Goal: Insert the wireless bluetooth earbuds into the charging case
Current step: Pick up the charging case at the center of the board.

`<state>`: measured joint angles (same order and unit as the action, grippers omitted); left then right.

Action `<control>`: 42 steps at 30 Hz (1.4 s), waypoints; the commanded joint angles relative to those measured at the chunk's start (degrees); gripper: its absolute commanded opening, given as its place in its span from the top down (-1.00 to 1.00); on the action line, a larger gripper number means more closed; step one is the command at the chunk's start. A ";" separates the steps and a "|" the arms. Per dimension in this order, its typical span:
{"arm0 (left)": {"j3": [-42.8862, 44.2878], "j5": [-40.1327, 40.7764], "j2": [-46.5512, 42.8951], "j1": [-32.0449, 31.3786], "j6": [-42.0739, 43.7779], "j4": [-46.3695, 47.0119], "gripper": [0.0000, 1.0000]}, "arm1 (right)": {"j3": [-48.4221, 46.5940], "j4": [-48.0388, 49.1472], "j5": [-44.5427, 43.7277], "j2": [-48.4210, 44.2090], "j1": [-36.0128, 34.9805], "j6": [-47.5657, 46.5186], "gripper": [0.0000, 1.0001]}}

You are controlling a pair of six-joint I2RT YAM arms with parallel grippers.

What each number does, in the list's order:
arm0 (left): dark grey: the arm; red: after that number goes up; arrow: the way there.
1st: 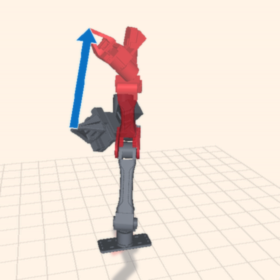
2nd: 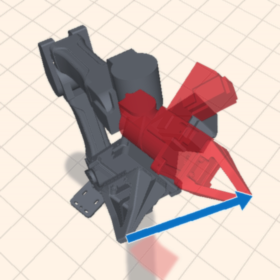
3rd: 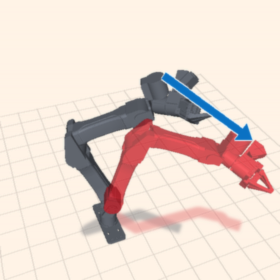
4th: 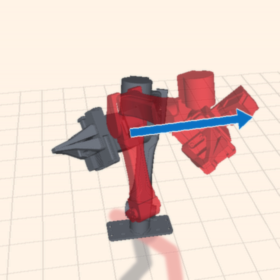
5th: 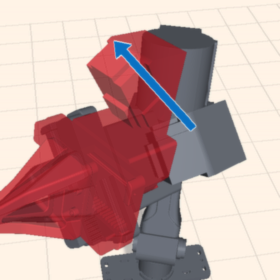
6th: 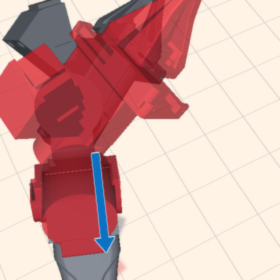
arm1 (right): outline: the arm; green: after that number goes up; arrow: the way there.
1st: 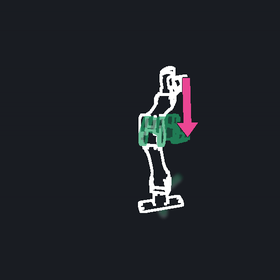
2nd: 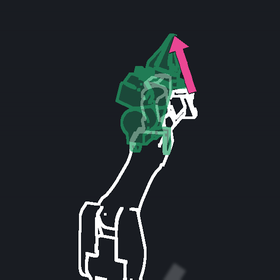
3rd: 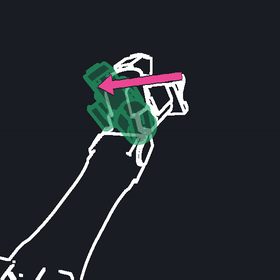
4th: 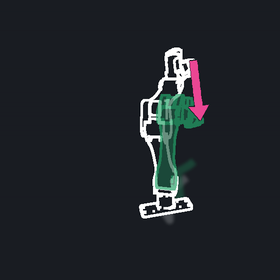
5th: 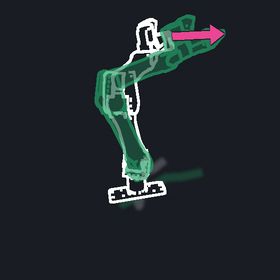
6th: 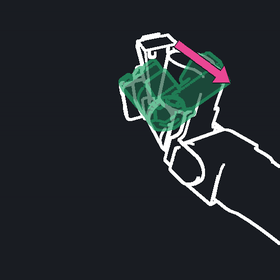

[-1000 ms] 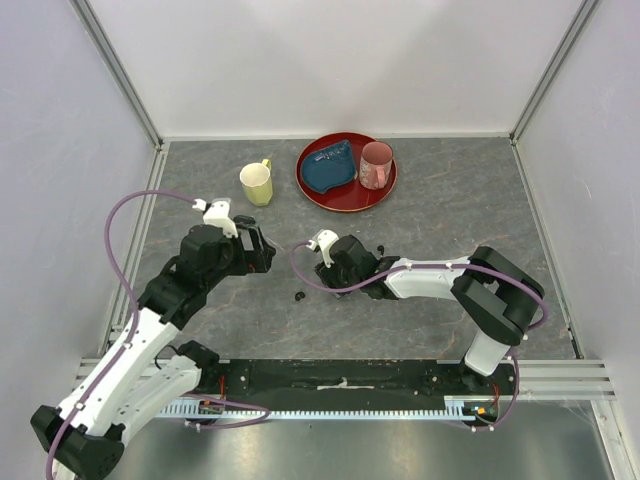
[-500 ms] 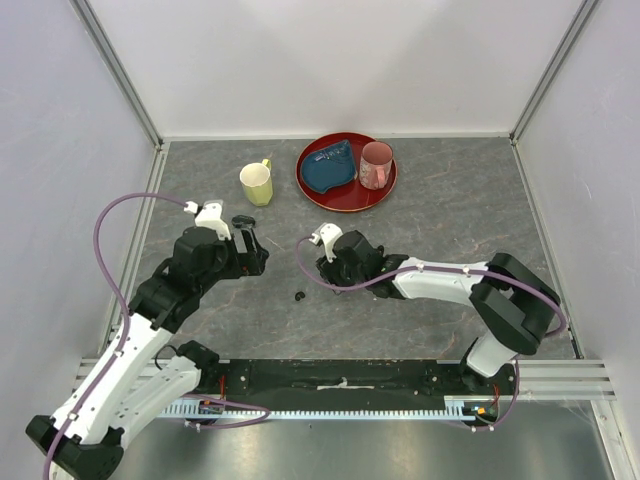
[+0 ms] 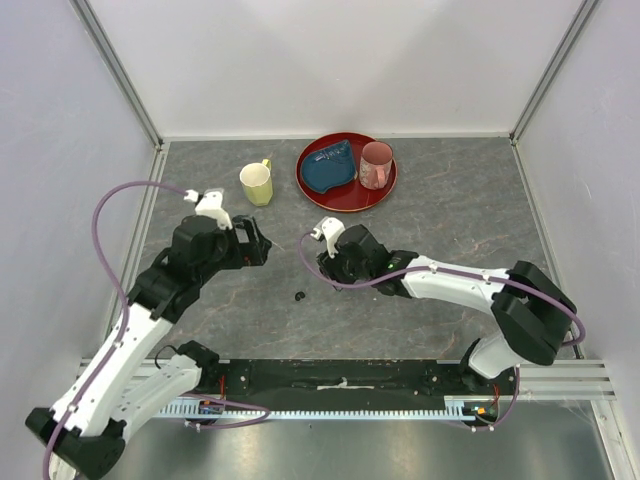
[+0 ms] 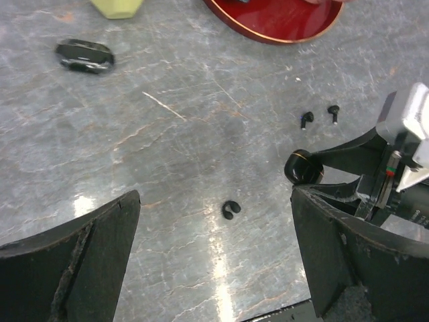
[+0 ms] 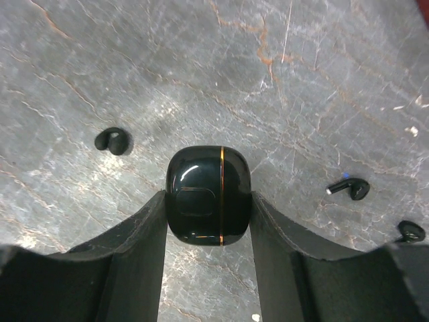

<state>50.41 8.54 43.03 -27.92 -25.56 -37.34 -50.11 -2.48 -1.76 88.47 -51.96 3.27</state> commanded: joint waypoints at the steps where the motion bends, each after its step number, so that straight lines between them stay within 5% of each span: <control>1: 5.04 -8.26 7.41 1.46 5.24 4.73 -1.00 | -3.77 -0.77 1.58 -4.70 -0.15 -2.56 0.49; 10: 4.17 -33.65 15.86 9.45 4.74 15.18 -1.00 | -2.29 -0.07 3.08 -9.62 -0.15 -8.01 0.51; 20: -1.62 -56.85 20.96 11.05 1.83 31.07 -0.97 | 2.12 5.12 7.98 -19.73 -0.07 -8.10 0.53; 31: -4.71 -63.20 23.24 9.03 -1.59 41.56 -0.97 | 0.89 4.06 11.60 -20.35 -0.07 -7.66 0.53; 42: -3.22 -63.12 28.77 5.86 -2.39 39.19 -0.95 | 0.01 4.41 11.43 -19.65 -0.07 -8.10 0.53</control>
<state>45.84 -52.73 70.59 -21.52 -26.33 1.58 -48.23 -0.45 8.38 68.75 -51.96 -4.16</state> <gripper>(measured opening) 0.979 0.542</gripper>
